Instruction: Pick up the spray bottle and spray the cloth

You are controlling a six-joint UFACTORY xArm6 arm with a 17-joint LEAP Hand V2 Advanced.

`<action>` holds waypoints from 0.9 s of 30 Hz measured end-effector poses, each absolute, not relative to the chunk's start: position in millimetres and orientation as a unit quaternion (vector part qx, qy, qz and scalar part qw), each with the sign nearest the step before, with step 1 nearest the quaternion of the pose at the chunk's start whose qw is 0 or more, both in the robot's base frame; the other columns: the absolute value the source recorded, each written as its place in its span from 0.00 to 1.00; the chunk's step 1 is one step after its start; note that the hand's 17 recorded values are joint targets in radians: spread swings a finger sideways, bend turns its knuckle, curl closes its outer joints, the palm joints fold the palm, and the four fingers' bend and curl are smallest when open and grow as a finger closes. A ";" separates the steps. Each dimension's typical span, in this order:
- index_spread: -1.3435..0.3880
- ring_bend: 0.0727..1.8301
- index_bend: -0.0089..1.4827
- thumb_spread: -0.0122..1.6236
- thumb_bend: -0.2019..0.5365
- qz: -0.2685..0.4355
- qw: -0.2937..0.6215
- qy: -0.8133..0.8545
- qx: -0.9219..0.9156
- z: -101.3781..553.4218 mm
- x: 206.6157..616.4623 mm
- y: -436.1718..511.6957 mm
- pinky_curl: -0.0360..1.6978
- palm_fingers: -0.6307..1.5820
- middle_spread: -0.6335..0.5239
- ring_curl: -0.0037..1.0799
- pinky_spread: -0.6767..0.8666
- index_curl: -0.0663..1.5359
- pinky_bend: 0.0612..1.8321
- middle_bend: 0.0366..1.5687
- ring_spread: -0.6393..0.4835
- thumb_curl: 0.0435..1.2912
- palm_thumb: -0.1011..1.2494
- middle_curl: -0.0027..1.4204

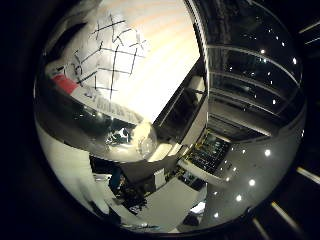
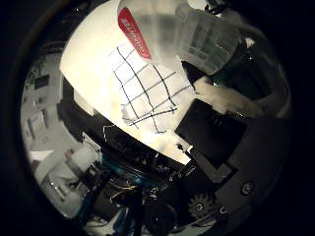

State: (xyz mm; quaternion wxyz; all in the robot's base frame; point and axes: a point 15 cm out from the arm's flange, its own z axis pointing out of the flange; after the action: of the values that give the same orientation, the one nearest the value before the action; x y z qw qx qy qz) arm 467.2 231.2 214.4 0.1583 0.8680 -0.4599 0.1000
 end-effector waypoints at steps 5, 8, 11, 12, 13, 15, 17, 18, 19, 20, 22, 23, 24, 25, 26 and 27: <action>0.67 0.80 0.79 0.51 0.25 0.110 0.114 -0.476 0.865 252.4 492.1 239.9 0.82 0.82 0.49 0.54 0.31 0.49 0.52 0.87 0.43 0.67 0.85 0.42; 0.67 0.80 0.79 0.51 0.25 0.096 0.080 -0.488 0.864 270.7 497.8 246.5 0.82 0.82 0.49 0.54 0.31 0.49 0.52 0.87 0.43 0.67 0.85 0.42; 0.67 0.80 0.79 0.51 0.25 0.054 0.041 -0.494 0.867 278.5 493.5 260.9 0.82 0.82 0.49 0.54 0.31 0.49 0.52 0.87 0.43 0.66 0.85 0.42; 0.67 0.80 0.79 0.51 0.25 0.038 0.022 -0.494 0.868 283.5 491.2 268.8 0.82 0.82 0.49 0.54 0.31 0.49 0.52 0.87 0.43 0.66 0.85 0.42; 0.67 0.80 0.79 0.51 0.25 0.023 0.002 -0.493 0.870 287.6 489.8 277.8 0.82 0.82 0.49 0.54 0.31 0.49 0.52 0.87 0.43 0.66 0.85 0.42; 0.67 0.80 0.79 0.51 0.25 0.000 -0.043 -0.489 0.871 305.0 489.8 291.6 0.82 0.82 0.49 0.54 0.31 0.50 0.52 0.87 0.43 0.66 0.85 0.42; 0.67 0.80 0.79 0.51 0.25 -0.015 -0.086 -0.484 0.871 321.6 490.1 304.7 0.82 0.82 0.49 0.54 0.31 0.49 0.52 0.87 0.43 0.66 0.85 0.42; 0.67 0.80 0.79 0.51 0.25 -0.022 -0.103 -0.483 0.869 330.0 489.2 308.9 0.82 0.82 0.49 0.54 0.31 0.49 0.52 0.87 0.43 0.66 0.85 0.42; 0.67 0.80 0.79 0.51 0.26 -0.032 -0.118 -0.482 0.867 335.4 487.7 313.6 0.82 0.82 0.49 0.54 0.31 0.49 0.52 0.87 0.43 0.66 0.86 0.42; 0.67 0.80 0.79 0.51 0.26 -0.045 -0.134 -0.481 0.865 340.9 486.4 318.2 0.82 0.82 0.49 0.54 0.31 0.49 0.52 0.87 0.43 0.66 0.86 0.42; 0.67 0.80 0.79 0.51 0.25 -0.071 -0.163 -0.480 0.859 349.3 484.5 326.0 0.82 0.82 0.49 0.54 0.31 0.49 0.52 0.87 0.43 0.66 0.86 0.42; 0.67 0.80 0.79 0.51 0.25 -0.087 -0.179 -0.477 0.856 354.1 483.0 330.9 0.82 0.82 0.49 0.54 0.31 0.49 0.52 0.87 0.43 0.66 0.86 0.42; 0.67 0.80 0.79 0.51 0.25 -0.101 -0.192 -0.474 0.854 356.7 482.5 332.7 0.82 0.82 0.49 0.54 0.31 0.50 0.52 0.87 0.43 0.66 0.86 0.42; 0.67 0.80 0.79 0.51 0.25 -0.112 -0.203 -0.471 0.851 357.5 481.8 332.4 0.82 0.82 0.49 0.54 0.31 0.49 0.52 0.87 0.43 0.66 0.86 0.42; 0.67 0.80 0.79 0.51 0.25 -0.122 -0.207 -0.471 0.849 352.6 481.6 327.9 0.82 0.82 0.49 0.54 0.31 0.49 0.52 0.87 0.43 0.66 0.86 0.42; 0.67 0.80 0.79 0.51 0.25 -0.128 -0.212 -0.472 0.846 350.1 482.8 323.4 0.82 0.82 0.49 0.54 0.31 0.49 0.52 0.87 0.43 0.66 0.86 0.42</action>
State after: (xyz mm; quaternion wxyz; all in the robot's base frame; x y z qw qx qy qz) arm 482.8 323.4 350.1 -0.2123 0.8463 -0.4717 -0.1276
